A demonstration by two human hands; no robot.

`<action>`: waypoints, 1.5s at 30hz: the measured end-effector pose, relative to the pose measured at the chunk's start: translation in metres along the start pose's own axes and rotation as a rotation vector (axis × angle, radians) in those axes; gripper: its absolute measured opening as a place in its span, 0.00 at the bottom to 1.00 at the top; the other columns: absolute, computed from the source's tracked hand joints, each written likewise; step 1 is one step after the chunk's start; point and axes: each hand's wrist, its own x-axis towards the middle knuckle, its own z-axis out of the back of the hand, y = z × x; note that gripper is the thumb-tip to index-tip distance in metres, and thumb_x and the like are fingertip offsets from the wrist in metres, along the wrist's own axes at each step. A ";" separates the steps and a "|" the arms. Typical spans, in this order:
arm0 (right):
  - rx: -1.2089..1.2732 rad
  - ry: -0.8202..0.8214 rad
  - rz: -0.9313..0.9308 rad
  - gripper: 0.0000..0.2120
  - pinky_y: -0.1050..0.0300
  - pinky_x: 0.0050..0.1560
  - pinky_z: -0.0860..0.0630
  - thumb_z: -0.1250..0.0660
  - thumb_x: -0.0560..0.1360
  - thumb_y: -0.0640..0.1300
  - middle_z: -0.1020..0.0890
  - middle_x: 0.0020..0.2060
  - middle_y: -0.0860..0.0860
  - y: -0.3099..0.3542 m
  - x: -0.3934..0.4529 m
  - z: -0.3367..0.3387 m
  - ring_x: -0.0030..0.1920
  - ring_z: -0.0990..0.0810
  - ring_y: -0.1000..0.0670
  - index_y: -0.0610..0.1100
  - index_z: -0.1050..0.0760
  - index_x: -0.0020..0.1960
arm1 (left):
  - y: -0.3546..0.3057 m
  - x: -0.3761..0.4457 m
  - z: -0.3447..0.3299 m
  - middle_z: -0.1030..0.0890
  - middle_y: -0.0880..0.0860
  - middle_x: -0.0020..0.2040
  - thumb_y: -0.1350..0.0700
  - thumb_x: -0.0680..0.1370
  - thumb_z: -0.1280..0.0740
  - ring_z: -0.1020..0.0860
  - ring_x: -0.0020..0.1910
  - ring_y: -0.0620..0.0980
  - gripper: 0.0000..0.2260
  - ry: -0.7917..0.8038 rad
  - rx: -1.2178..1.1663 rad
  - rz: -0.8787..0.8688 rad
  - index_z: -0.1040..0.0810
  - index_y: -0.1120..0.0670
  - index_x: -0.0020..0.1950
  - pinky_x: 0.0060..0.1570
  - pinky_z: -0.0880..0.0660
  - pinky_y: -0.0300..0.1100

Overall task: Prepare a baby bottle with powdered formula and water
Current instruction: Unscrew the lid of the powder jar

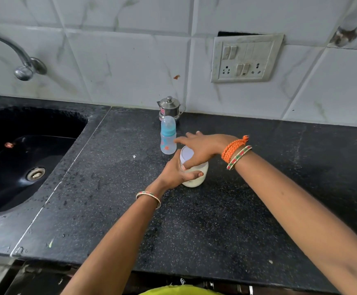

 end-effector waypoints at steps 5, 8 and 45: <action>-0.026 -0.058 -0.117 0.37 0.43 0.63 0.30 0.37 0.75 0.61 0.32 0.71 0.42 0.010 -0.004 -0.012 0.66 0.29 0.39 0.46 0.47 0.76 | 0.004 -0.001 -0.001 0.24 0.47 0.63 0.45 0.60 0.22 0.26 0.63 0.46 0.43 -0.008 -0.024 0.017 0.37 0.48 0.70 0.65 0.29 0.47; -0.078 -0.011 -0.014 0.38 0.41 0.68 0.35 0.31 0.73 0.46 0.37 0.73 0.43 0.007 -0.007 -0.010 0.72 0.37 0.38 0.52 0.48 0.77 | 0.004 0.000 -0.001 0.23 0.48 0.63 0.46 0.59 0.21 0.26 0.63 0.45 0.44 -0.022 -0.038 0.037 0.37 0.50 0.70 0.66 0.29 0.49; 0.013 -0.083 -0.133 0.37 0.42 0.68 0.34 0.36 0.76 0.56 0.41 0.75 0.41 0.013 -0.006 -0.015 0.72 0.36 0.37 0.50 0.51 0.78 | -0.001 -0.007 -0.002 0.26 0.49 0.65 0.53 0.66 0.22 0.28 0.65 0.47 0.41 -0.027 -0.019 -0.013 0.41 0.52 0.72 0.66 0.32 0.44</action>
